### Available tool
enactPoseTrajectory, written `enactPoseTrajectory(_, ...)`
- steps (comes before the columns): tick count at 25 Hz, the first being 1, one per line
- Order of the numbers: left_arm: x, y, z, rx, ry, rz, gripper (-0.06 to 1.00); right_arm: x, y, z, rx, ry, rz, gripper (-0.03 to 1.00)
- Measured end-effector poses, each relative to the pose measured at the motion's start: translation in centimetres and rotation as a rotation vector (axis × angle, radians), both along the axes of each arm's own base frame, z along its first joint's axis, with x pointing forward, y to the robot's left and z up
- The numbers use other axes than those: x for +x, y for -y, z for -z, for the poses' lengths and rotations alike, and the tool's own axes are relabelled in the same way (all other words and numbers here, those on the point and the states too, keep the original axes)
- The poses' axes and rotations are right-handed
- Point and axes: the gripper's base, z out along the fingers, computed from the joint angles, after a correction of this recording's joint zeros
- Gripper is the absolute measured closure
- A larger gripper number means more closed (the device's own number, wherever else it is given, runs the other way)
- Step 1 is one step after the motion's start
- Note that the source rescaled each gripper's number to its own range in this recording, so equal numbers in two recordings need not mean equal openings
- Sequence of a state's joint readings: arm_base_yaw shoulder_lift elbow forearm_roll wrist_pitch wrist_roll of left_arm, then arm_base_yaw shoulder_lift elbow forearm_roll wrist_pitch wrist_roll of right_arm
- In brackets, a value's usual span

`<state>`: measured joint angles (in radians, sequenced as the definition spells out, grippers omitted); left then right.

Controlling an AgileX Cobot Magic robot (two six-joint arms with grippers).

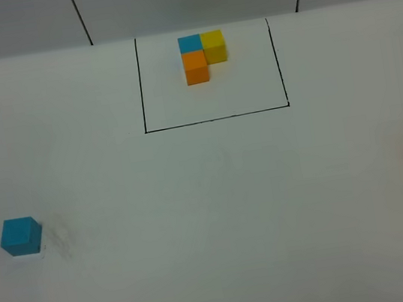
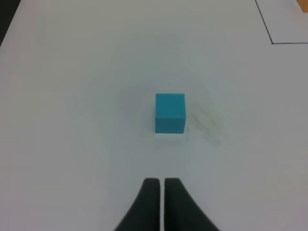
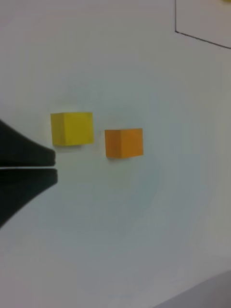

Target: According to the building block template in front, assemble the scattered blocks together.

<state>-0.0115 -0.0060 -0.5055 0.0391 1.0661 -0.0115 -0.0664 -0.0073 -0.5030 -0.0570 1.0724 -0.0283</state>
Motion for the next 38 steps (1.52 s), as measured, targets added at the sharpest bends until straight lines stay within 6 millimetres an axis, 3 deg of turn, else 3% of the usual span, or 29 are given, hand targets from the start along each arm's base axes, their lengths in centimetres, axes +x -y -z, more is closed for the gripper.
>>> enactPoseTrajectory(38,0.00,0.00,0.00,0.000,0.000,0.000,0.94,0.00,0.00,0.00,0.000,0.000,0.000,0.96)
